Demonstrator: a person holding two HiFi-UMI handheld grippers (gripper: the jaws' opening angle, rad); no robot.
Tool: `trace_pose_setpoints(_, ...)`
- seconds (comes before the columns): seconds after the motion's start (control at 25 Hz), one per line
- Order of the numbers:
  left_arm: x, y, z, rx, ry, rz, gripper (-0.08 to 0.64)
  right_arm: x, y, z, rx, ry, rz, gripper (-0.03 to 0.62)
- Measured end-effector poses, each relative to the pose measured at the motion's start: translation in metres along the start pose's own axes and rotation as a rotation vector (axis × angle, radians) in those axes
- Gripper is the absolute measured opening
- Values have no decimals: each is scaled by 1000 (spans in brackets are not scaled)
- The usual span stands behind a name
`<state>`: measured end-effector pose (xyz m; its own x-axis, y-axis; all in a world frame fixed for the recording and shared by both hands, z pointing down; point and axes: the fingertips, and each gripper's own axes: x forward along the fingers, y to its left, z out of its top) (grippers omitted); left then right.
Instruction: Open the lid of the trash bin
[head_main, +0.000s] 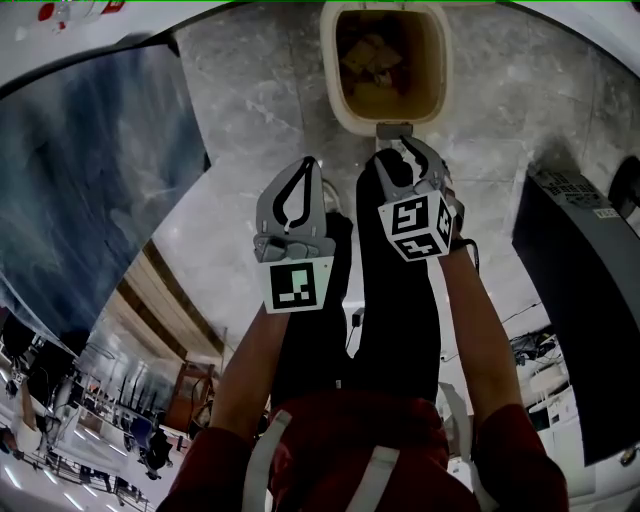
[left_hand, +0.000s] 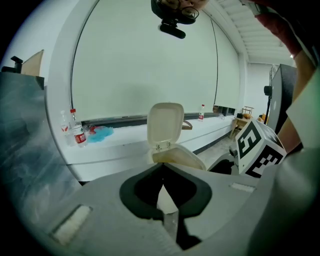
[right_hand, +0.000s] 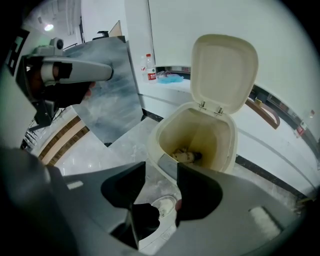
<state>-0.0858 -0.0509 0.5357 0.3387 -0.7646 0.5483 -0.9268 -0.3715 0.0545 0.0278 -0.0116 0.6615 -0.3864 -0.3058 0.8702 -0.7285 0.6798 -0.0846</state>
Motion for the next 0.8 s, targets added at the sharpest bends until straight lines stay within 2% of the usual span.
trace_pose_setpoints(0.2,-8,-2,35,25,-60,-7,5,-29,-1,9,4,-16,-21,193)
trace_pose_setpoints(0.68,-59,9,131,98,-212,-1,5,-109,15,53,193,-95,-25,172)
trace_pose_setpoints(0.8,-73,12,152,103,-251,10,5,-130,18,64,196,-115,-47,166)
